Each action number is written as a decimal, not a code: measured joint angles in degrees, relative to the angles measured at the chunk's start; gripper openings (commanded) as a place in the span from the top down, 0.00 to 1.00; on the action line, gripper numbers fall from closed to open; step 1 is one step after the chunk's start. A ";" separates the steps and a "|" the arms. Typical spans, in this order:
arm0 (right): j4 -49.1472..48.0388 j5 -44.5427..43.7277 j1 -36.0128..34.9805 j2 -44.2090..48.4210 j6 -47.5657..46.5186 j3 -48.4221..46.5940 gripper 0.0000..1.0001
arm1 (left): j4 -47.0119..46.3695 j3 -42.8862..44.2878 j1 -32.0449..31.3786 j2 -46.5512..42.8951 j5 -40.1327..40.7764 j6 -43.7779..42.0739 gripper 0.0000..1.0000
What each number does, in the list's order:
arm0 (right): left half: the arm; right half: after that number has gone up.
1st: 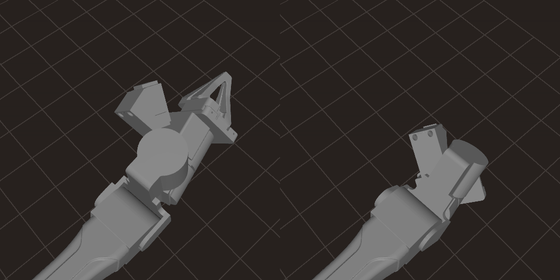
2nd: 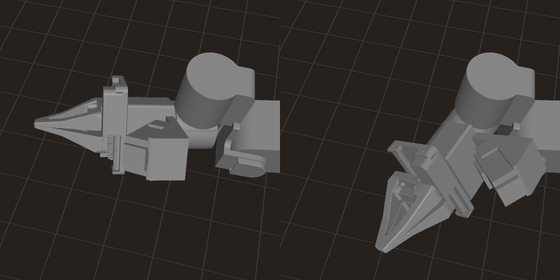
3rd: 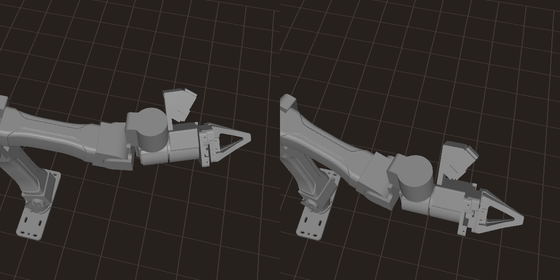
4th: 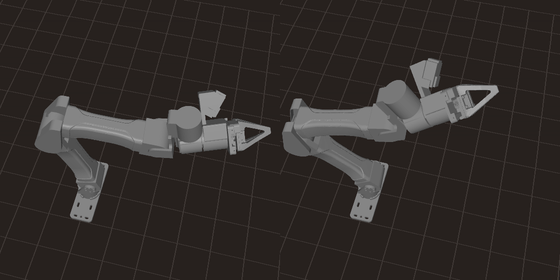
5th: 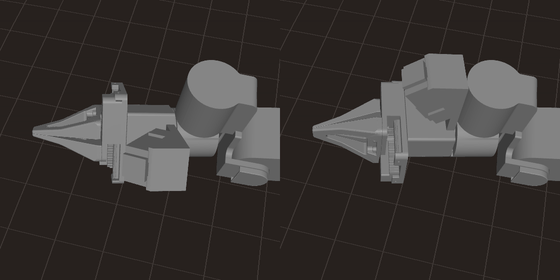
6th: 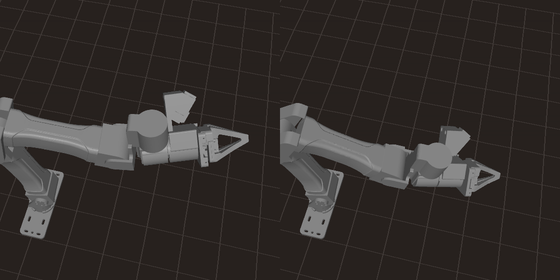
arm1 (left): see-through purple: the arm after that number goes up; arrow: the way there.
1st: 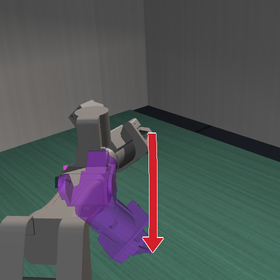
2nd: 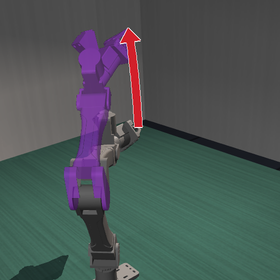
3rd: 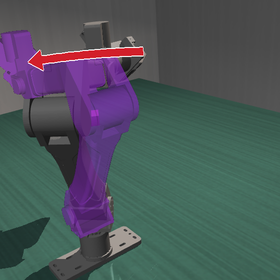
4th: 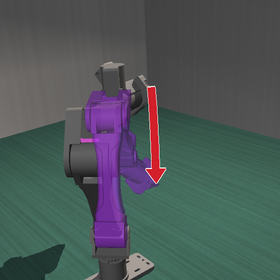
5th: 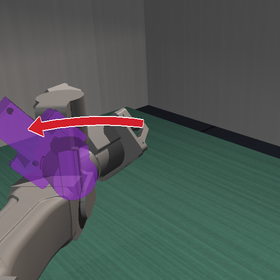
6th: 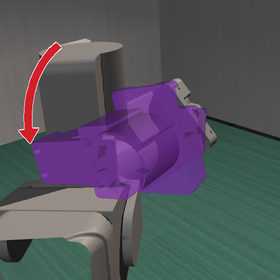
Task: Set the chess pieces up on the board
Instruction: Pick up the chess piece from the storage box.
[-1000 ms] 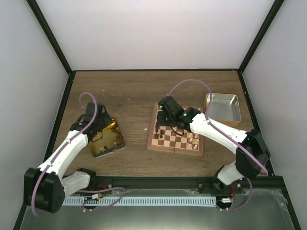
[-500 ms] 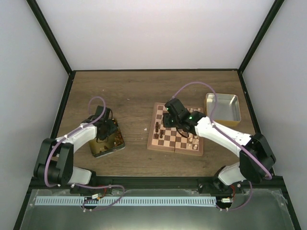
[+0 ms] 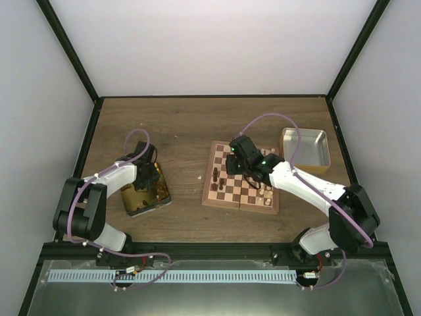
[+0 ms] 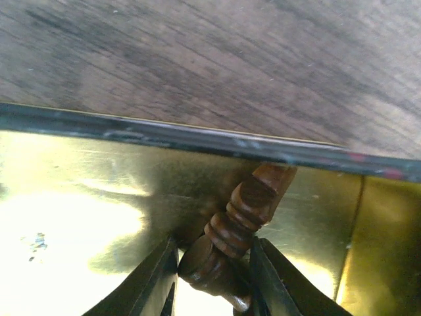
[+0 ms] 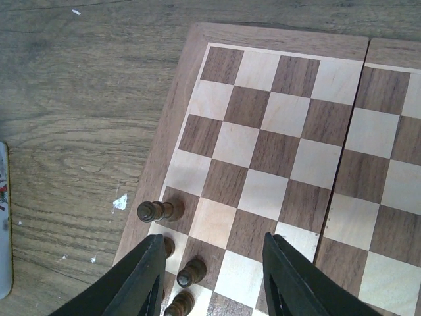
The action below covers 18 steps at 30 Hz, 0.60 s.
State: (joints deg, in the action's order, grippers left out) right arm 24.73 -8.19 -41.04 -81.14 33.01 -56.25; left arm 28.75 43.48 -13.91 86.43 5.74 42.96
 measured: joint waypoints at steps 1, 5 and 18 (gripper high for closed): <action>-0.02 0.00 0.00 0.00 -0.02 0.09 0.57 | 0.46 0.07 0.00 0.02 0.39 -0.20 0.69; -0.63 0.00 0.04 0.00 -0.22 0.33 0.57 | 2.58 0.07 0.00 -0.28 1.70 -1.29 0.68; -1.49 0.59 0.04 1.42 -0.81 1.29 0.57 | 2.58 0.28 0.07 0.11 0.85 -4.44 0.86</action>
State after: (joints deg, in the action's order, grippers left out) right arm 23.24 -7.60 -40.99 -79.72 32.21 -54.96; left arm 31.33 43.77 -13.85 86.54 6.59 38.52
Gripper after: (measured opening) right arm 0.426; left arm 0.203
